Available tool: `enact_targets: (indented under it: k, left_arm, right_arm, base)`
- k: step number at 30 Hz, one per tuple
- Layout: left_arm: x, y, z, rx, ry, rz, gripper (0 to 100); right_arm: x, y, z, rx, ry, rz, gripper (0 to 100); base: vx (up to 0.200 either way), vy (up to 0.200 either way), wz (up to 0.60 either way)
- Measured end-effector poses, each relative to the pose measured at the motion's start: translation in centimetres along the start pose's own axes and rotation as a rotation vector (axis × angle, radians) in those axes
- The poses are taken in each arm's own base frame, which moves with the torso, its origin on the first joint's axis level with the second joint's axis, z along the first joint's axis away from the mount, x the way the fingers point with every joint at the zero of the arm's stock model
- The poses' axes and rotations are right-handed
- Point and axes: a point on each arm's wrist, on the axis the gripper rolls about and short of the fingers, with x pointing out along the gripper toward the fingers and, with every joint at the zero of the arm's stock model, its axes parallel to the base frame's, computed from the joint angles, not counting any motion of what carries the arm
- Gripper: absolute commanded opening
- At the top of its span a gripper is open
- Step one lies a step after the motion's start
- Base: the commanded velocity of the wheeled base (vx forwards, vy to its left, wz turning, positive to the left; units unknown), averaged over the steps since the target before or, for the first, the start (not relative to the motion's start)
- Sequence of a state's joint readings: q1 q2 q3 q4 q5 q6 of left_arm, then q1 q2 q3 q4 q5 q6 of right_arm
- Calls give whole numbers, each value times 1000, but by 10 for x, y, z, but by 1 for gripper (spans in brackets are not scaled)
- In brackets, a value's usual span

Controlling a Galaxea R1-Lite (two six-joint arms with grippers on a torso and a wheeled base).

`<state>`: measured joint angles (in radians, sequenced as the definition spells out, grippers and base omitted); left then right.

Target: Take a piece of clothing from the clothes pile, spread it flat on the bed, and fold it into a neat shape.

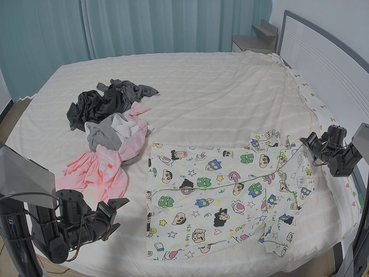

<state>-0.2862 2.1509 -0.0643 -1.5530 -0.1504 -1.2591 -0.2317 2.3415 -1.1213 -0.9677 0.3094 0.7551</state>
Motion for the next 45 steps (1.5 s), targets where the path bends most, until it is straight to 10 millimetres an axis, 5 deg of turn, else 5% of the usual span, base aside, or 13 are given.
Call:
enact_targets:
  k: [7,8,20,34,45]
  left_arm:
    - [0,0,0,0,0,0,100]
    - [0,0,0,0,0,0,100]
    - [0,-1,-2,5,7,-2,100]
    - [5,-7,-52,132,-2,37,100]
    - [1,0,-77,216,94,68,100]
  right_arm:
    - [7,0,5,-6,-25,-2,0]
    - [7,-1,5,-5,-24,-5,100]
    - [-12,-5,1,17,4,-53,100]
    - [-88,22,-12,33,47,-100,100]
    - [-158,23,-53,61,141,-165,100]
  base:
    - [0,0,0]
    - [0,0,0]
    - [0,0,0]
    - [0,0,0]
    - [0,0,0]
